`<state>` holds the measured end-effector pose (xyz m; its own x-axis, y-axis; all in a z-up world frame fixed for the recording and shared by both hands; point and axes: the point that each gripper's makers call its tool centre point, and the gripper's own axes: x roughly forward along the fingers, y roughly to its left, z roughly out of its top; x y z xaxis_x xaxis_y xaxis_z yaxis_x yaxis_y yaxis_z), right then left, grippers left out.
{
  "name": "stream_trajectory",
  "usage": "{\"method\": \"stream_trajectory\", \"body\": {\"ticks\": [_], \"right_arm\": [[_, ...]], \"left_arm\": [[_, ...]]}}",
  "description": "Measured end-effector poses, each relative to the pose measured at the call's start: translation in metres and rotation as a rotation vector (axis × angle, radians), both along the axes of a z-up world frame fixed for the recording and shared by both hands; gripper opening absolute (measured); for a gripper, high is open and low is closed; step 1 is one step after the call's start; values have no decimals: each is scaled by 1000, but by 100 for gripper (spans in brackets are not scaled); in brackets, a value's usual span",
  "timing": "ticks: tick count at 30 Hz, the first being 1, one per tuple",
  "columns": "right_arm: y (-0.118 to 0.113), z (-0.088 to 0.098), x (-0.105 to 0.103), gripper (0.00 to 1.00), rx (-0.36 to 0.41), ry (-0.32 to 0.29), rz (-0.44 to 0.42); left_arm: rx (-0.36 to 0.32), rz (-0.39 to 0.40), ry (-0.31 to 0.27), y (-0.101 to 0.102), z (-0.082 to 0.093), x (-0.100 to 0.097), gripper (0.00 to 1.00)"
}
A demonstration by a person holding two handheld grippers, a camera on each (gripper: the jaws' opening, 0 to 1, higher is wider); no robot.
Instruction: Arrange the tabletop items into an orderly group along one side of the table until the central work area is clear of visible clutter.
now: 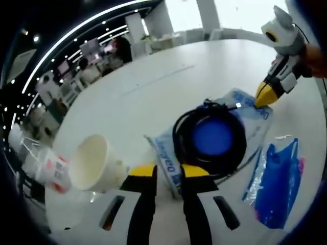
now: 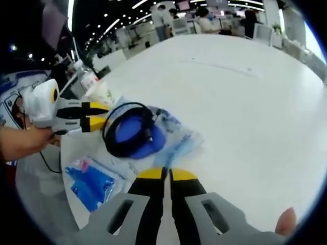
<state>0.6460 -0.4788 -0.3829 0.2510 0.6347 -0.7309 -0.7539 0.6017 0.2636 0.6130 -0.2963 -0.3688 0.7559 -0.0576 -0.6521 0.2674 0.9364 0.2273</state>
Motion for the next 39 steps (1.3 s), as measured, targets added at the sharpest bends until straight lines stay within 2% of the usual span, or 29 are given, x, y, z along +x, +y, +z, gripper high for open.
{"method": "stream_trajectory", "body": {"ticks": [8, 12, 17, 22, 26, 30, 39], "right_arm": [[-2, 5, -1, 6, 16, -5, -21], [-5, 12, 2, 9, 29, -29, -28], [-8, 17, 1, 11, 9, -78, -9], [-15, 18, -1, 42, -32, -118, 3], [-22, 27, 3, 50, 3, -146, -33], [-29, 33, 4, 64, 13, -165, -68], [-31, 44, -6, 80, 43, -189, -79]], "left_arm": [[-18, -26, -27, 3, 15, -28, 15], [-22, -25, -25, 8, 16, -38, 15], [-34, -25, -36, 8, 19, -43, 16], [-51, -38, -39, 1, 20, -48, 18], [-60, -53, -40, -3, 22, -52, 19], [-74, -61, -32, -5, 21, -58, 21], [-103, -67, -15, -7, 19, -77, 21]]}}
